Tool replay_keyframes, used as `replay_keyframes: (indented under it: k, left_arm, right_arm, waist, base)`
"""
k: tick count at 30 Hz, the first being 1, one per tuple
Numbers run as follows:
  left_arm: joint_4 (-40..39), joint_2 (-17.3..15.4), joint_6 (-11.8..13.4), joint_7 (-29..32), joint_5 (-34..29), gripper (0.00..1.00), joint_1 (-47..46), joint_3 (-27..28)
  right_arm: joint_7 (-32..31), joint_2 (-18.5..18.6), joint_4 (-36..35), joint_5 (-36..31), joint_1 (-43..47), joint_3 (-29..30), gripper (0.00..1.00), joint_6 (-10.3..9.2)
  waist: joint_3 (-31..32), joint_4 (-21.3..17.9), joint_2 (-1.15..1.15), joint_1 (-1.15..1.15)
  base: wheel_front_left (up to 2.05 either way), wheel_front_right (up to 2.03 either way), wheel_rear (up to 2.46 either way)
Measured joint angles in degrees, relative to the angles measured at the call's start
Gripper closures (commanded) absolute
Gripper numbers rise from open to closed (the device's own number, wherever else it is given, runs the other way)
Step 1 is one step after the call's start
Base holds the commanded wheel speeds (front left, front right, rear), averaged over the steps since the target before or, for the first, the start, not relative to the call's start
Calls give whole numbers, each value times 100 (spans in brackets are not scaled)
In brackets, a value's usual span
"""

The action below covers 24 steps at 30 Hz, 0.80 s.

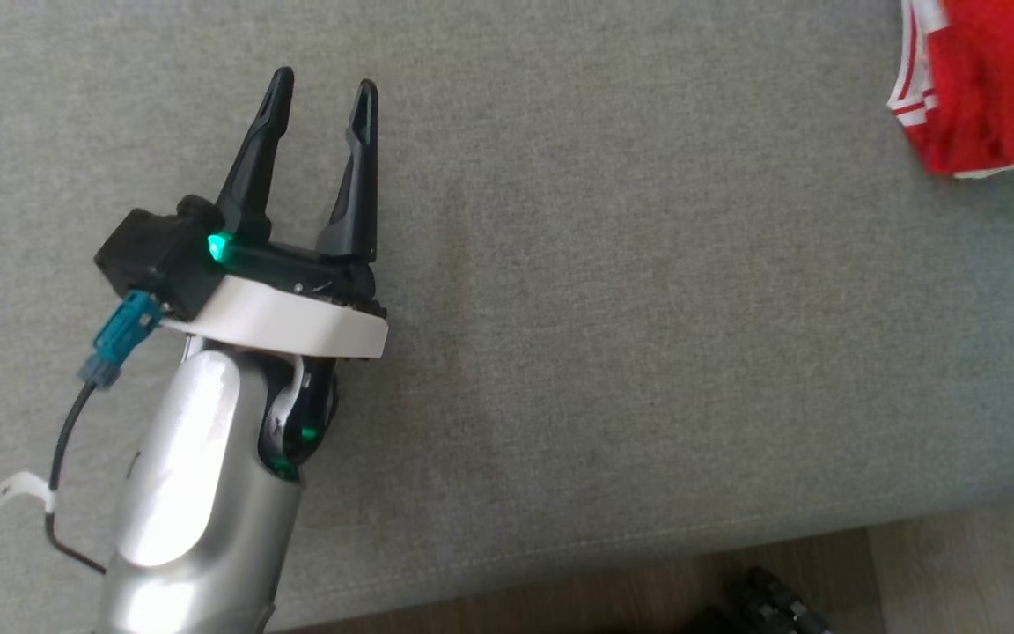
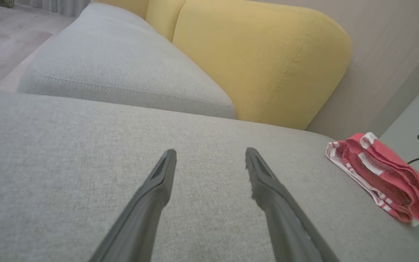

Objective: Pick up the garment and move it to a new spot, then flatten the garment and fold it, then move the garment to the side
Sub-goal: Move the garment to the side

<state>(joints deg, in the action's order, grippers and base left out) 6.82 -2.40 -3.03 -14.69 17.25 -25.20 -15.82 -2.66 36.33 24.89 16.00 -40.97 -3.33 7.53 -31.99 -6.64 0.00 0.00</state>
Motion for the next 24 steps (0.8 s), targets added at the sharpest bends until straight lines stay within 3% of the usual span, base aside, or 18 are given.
replay_keyframes:
  k: [4,8,14,24]
  left_arm:
    - [0,1,2,0,60,0,26,0]
    - [-5,2,9,0,167,0,116,5]
    - [-7,4,104,0,361,0,612,85]
    - [85,0,141,-1,370,0,1272,391]
  right_arm:
    - [-74,-87,-244,-93,69,52,0,0]
    - [-81,-412,-619,-148,85,41,0,0]
    - [204,-1405,-1044,172,519,189,0,0]
    - [1043,-2490,-1013,112,1689,102,0,0]
  waist:
    - [178,32,0,0]
    - [486,104,0,0]
    - [1081,260,0,-1]
    - [1973,619,0,-1]
  base:
    - [0,0,0]
    - [0,0,0]
    - [0,0,0]
    - [0,0,0]
